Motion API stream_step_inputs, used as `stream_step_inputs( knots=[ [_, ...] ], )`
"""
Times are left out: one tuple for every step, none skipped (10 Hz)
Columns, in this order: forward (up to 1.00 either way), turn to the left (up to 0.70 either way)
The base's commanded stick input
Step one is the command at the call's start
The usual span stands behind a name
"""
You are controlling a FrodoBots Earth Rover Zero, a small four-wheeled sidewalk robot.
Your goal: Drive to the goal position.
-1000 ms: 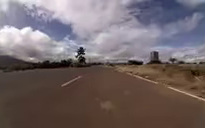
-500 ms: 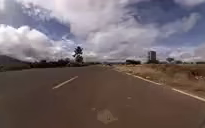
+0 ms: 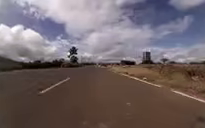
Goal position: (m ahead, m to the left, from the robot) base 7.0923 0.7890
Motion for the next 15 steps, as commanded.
stream_step_inputs(
  knots=[
    [0.7,0.0],
    [0.7,0.0],
    [0.7,0.0],
    [0.7,0.0],
    [0.7,0.0],
    [0.7,0.0],
    [0.7,0.0],
    [0.7,0.0],
    [0.7,0.0],
    [0.7,0.0],
    [0.7,0.0],
    [0.7,0.0],
    [0.7,0.0],
    [0.7,0.0],
    [0.7,0.0]
  ],
)
